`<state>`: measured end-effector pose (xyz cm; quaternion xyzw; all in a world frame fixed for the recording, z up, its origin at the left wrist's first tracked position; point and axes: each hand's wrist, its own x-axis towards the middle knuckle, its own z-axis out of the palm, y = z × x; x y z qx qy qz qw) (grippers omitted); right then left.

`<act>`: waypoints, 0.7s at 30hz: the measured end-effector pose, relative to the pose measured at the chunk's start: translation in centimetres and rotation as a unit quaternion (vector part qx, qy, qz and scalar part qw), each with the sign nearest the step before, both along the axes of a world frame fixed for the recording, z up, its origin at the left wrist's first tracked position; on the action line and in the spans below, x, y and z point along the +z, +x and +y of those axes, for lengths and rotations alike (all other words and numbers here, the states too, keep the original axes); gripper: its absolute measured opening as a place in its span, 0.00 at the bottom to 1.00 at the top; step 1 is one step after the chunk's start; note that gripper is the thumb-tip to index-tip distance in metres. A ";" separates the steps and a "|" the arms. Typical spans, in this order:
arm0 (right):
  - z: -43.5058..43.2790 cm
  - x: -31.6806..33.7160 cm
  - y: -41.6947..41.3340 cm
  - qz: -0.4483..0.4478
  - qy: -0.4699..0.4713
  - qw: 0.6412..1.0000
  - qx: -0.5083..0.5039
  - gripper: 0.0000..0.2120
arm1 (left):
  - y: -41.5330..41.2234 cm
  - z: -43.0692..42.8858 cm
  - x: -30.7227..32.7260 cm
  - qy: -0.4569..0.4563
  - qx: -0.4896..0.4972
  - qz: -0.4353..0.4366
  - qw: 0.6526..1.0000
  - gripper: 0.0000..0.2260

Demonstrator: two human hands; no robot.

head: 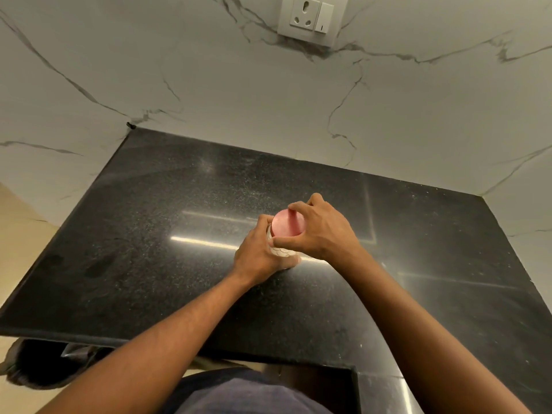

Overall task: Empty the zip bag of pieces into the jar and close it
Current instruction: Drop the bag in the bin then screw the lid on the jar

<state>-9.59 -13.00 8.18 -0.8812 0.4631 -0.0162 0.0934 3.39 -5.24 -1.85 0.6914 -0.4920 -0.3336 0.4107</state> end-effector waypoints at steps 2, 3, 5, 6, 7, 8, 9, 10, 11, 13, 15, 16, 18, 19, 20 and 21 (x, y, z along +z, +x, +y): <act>0.0 0.4 0.8 0.037 -0.021 0.999 -0.025 0.41 | 0.0 0.1 0.0 -0.005 -0.003 -0.005 1.000 0.38; -0.1 0.5 1.3 0.051 -0.025 0.998 -0.029 0.40 | -0.1 0.1 0.0 -0.007 -0.003 -0.005 1.000 0.38; -0.2 0.8 1.9 0.065 -0.016 0.998 -0.020 0.37 | -0.1 0.0 0.0 -0.007 -0.001 -0.003 1.000 0.38; -0.3 0.9 2.1 0.070 -0.008 0.997 -0.009 0.36 | -0.1 0.0 -0.1 -0.005 0.000 -0.002 1.000 0.38; -0.4 1.1 2.1 0.074 -0.001 0.997 0.005 0.35 | 0.0 0.0 -0.1 -0.005 0.002 -0.002 1.000 0.38; -0.6 1.3 2.0 0.076 0.005 0.997 0.020 0.34 | 0.0 0.0 -0.2 -0.004 0.003 -0.002 1.000 0.38; -0.8 1.4 1.9 0.078 0.011 0.996 0.035 0.34 | 0.0 0.1 -0.3 -0.004 0.004 -0.001 1.000 0.38; -1.0 1.6 1.7 0.080 0.019 0.995 0.052 0.34 | 0.0 0.1 -0.3 -0.003 0.005 0.000 1.000 0.37; -1.2 1.7 1.6 0.083 0.030 0.994 0.068 0.35 | 0.1 0.1 -0.3 -0.003 0.005 0.001 1.000 0.37; -1.6 1.9 1.4 0.086 0.044 0.991 0.091 0.38 | 0.1 0.1 -0.3 -0.002 0.007 0.001 1.000 0.37; -1.8 1.7 1.4 0.088 0.034 0.991 0.095 0.39 | 0.1 0.1 -0.3 -0.002 0.005 0.000 1.000 0.38; -1.9 1.5 1.5 0.090 0.022 0.992 0.089 0.39 | 0.1 0.1 -0.2 -0.002 0.003 -0.003 1.000 0.39; -1.8 1.2 1.8 0.094 -0.002 0.994 0.060 0.36 | 0.0 0.2 -0.2 -0.004 -0.003 -0.010 1.000 0.40; -1.8 1.1 1.9 0.094 -0.010 0.995 0.040 0.36 | 0.0 0.2 -0.3 -0.007 -0.004 -0.009 1.000 0.40; -1.9 1.0 2.0 0.095 -0.016 0.995 0.019 0.35 | 0.0 0.2 -0.3 -0.011 -0.004 -0.006 1.000 0.40; -1.9 1.1 2.2 0.100 -0.020 0.995 0.000 0.34 | 0.0 0.2 -0.3 -0.013 -0.002 -0.002 1.000 0.39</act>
